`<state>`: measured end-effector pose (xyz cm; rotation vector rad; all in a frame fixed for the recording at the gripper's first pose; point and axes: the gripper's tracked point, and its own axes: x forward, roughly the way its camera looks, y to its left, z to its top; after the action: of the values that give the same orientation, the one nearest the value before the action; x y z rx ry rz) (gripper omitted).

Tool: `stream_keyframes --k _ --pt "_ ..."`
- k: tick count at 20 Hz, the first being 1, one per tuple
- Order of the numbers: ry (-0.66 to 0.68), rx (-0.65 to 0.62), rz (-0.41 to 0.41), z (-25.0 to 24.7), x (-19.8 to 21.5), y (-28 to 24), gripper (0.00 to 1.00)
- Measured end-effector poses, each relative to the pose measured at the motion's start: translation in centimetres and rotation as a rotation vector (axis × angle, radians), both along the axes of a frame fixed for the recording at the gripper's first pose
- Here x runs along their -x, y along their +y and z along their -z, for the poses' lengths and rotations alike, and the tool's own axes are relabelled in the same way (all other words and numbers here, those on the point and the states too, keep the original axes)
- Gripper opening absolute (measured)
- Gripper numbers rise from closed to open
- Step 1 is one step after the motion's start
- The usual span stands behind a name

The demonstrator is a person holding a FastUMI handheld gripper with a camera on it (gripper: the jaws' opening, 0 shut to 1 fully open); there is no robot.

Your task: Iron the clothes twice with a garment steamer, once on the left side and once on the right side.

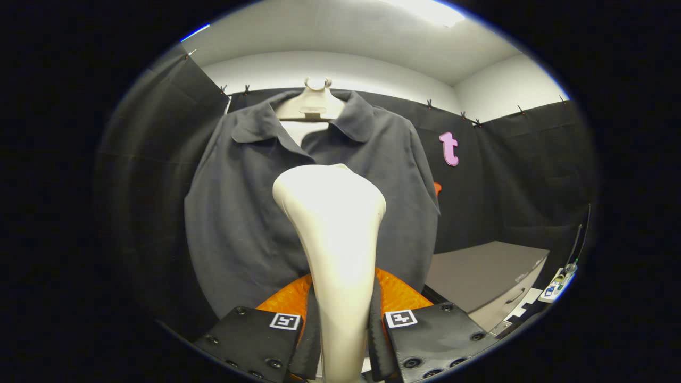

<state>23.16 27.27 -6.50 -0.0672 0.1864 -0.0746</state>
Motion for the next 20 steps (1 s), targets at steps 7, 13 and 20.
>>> stream_keyframes --k 7,13,20 --pt "-0.041 -0.029 -0.098 -4.3 -3.5 5.3 0.44" --pt "-0.030 0.023 -0.088 -3.9 -7.8 7.4 0.44" --pt "-0.059 0.087 -0.048 -4.2 -8.9 7.6 0.44"
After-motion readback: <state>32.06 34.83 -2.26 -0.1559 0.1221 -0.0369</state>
